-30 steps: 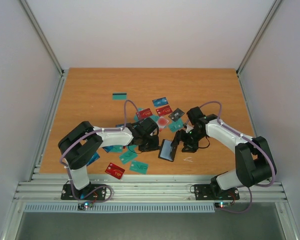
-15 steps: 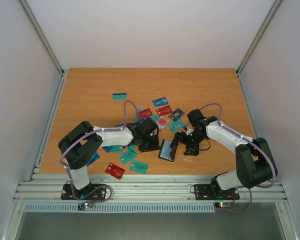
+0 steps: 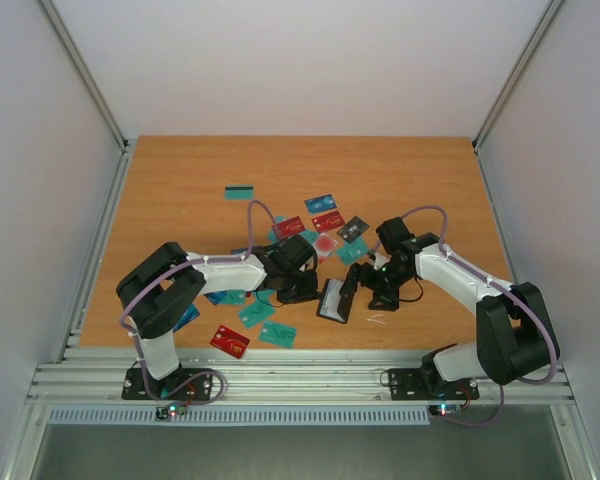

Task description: Put the credit cards into the card holder

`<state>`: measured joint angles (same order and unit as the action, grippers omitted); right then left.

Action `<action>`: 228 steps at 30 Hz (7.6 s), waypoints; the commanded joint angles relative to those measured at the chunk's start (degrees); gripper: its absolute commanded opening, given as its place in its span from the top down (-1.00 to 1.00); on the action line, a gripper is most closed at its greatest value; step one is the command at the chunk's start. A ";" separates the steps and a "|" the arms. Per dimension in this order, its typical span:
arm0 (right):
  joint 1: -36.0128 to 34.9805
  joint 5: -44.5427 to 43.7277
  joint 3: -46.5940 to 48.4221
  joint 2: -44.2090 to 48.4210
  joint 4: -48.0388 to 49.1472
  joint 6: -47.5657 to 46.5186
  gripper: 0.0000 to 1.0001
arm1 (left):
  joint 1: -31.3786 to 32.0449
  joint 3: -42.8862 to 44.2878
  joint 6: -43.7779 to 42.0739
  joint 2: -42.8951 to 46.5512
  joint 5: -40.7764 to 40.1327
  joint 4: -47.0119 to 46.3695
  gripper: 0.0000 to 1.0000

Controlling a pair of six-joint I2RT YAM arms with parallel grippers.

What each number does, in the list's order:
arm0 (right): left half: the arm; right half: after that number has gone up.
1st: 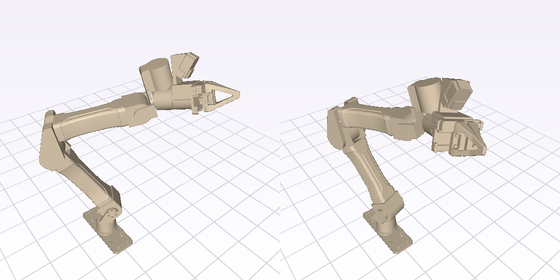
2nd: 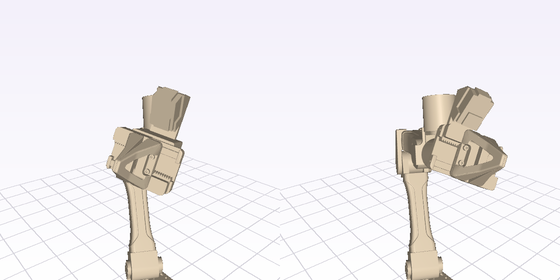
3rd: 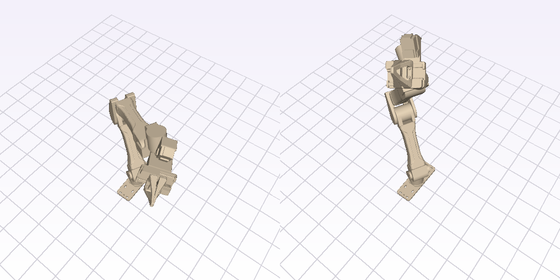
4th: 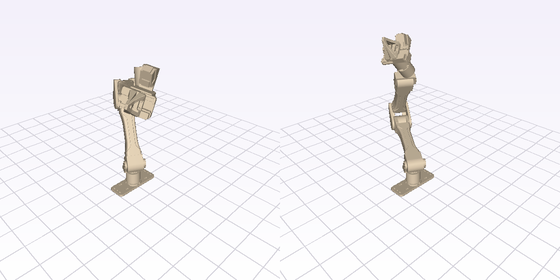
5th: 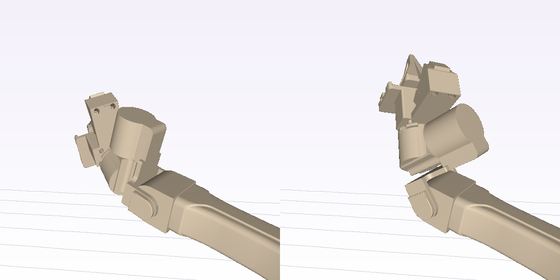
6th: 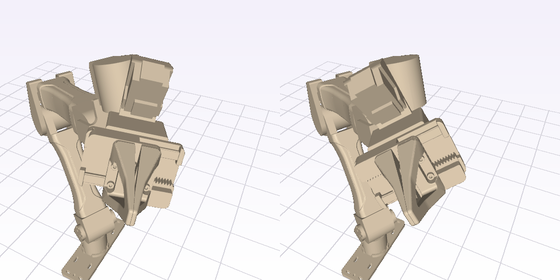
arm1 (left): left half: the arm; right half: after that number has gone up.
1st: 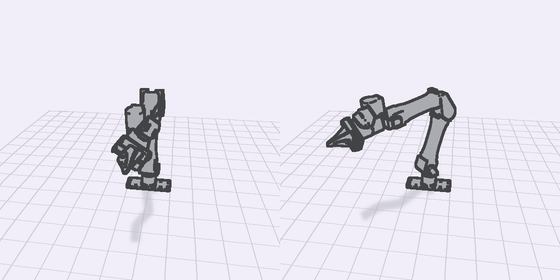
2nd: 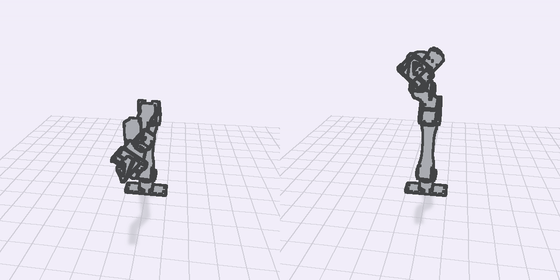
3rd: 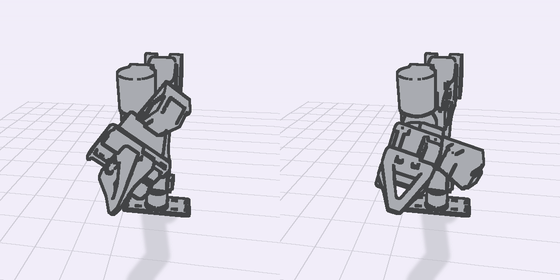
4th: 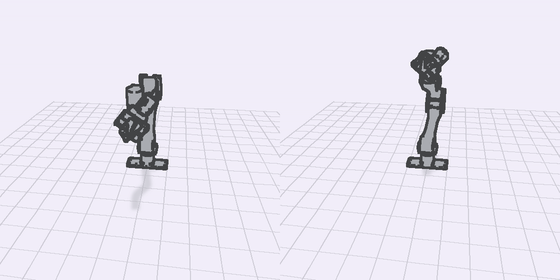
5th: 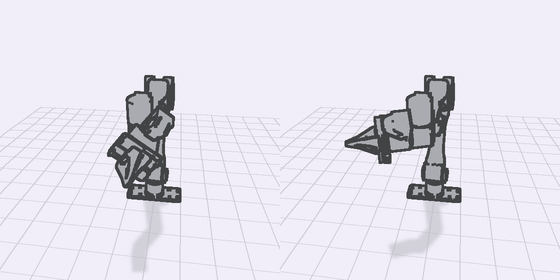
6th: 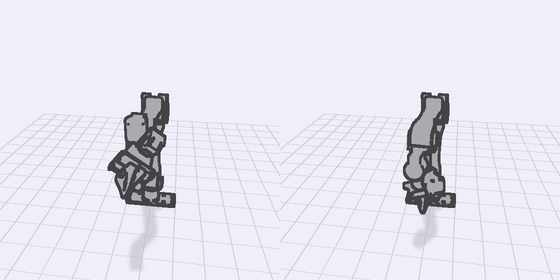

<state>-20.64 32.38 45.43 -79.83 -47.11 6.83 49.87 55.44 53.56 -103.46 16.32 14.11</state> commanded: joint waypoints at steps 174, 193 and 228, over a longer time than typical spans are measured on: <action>5.48 22.81 -16.04 -4.80 33.30 12.25 0.45 | 8.98 -37.52 55.93 56.54 -23.39 27.27 0.08; 5.53 23.08 -16.69 -5.16 36.04 14.17 0.45 | 9.01 -31.05 50.55 58.58 -28.39 33.96 0.56; 5.52 24.19 -12.69 -6.58 31.69 10.26 0.43 | 6.74 -23.88 36.87 54.67 -33.35 28.44 1.00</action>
<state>-15.09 55.81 30.04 -87.09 -12.53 20.32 57.01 26.20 95.96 -48.60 -13.65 40.58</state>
